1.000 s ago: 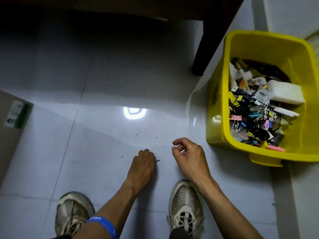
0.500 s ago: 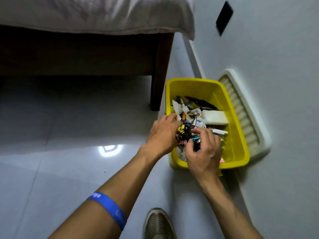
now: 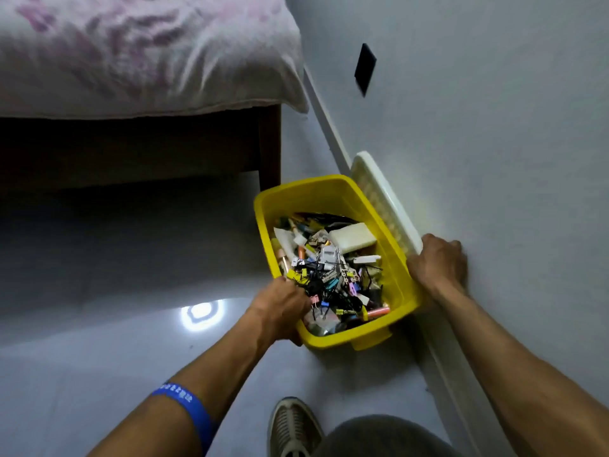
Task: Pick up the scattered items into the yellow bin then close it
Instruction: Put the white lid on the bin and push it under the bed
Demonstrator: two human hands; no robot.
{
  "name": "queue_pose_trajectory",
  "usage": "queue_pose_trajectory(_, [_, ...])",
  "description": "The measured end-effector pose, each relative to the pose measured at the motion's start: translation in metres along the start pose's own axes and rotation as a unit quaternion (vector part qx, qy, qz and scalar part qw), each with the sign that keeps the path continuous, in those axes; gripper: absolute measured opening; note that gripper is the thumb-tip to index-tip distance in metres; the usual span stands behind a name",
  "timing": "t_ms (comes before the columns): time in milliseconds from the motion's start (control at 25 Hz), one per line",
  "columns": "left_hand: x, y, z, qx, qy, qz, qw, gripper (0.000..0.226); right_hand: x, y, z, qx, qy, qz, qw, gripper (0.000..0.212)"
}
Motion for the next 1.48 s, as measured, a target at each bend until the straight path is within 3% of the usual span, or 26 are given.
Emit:
queue_pose_trajectory(120, [-0.033,-0.005,0.026,-0.002,-0.015,-0.032,0.999,0.054,-0.031,0.005,-0.022,0.088,0.121,0.016,0.989,0.022])
queue_pose_trajectory(240, [-0.070,-0.013,0.041,-0.026,0.014,-0.075,0.997,0.054,-0.069,0.012,-0.056,0.095,0.250,0.020,0.963,0.015])
queue_pose_trajectory(400, [-0.108,-0.036,0.041,-0.114,0.150,-0.064,0.980,0.045,-0.094,0.045,-0.104,0.102,0.408,0.022,0.907,0.018])
queue_pose_trajectory(480, [-0.121,-0.038,0.028,-0.156,0.237,-0.066,0.957,0.053,-0.104,0.068,-0.138,0.118,0.470,0.019,0.874,0.016])
queue_pose_trajectory(560, [-0.135,-0.037,0.006,-0.187,0.262,-0.050,0.945,0.054,-0.110,0.093,-0.176,0.127,0.536,0.033,0.834,0.017])
queue_pose_trajectory(680, [-0.183,-0.038,-0.043,-0.238,0.303,0.006,0.923,0.038,-0.103,0.135,-0.229,0.150,0.592,0.017,0.792,0.027])
queue_pose_trajectory(760, [-0.233,-0.049,-0.081,-0.259,0.385,0.046,0.885,0.031,-0.094,0.153,-0.270,0.209,0.576,-0.083,0.786,0.031])
queue_pose_trajectory(840, [-0.279,-0.062,-0.109,-0.263,0.435,0.042,0.860,0.032,-0.078,0.154,-0.301,0.270,0.514,-0.256,0.773,0.029])
queue_pose_trajectory(920, [-0.332,-0.089,-0.124,-0.307,0.488,0.048,0.816,0.036,-0.075,0.125,-0.332,0.259,0.461,-0.375,0.761,0.027])
queue_pose_trajectory(1000, [-0.359,-0.112,-0.119,-0.397,0.517,0.098,0.752,0.025,-0.076,0.070,-0.345,0.191,0.418,-0.374,0.806,0.029])
queue_pose_trajectory(1040, [-0.362,-0.123,-0.110,-0.418,0.517,0.104,0.740,0.029,-0.081,0.038,-0.348,0.118,0.414,-0.306,0.849,0.036])
queue_pose_trajectory(1120, [-0.346,-0.145,-0.088,-0.432,0.467,0.038,0.771,0.062,-0.112,-0.025,-0.340,0.010,0.397,-0.160,0.904,0.049])
queue_pose_trajectory(1160, [-0.334,-0.155,-0.077,-0.415,0.446,-0.007,0.793,0.068,-0.136,-0.054,-0.331,0.007,0.393,-0.165,0.905,0.051])
queue_pose_trajectory(1280, [-0.308,-0.177,-0.074,-0.331,0.422,-0.053,0.842,0.063,-0.208,-0.121,-0.300,0.010,0.386,-0.331,0.861,0.050])
queue_pose_trajectory(1480, [-0.287,-0.185,-0.121,-0.317,0.389,-0.052,0.863,0.059,-0.215,-0.157,-0.280,-0.024,0.366,-0.322,0.873,0.064])
Point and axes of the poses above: each hand's wrist, its own x-axis towards the middle knuckle, its own y-axis out of the back of the hand, z = x × y, the point moved 1 cm from there along x, towards the middle knuckle, and after that the axes turned 13 degrees about x, right-handed, at the moved point
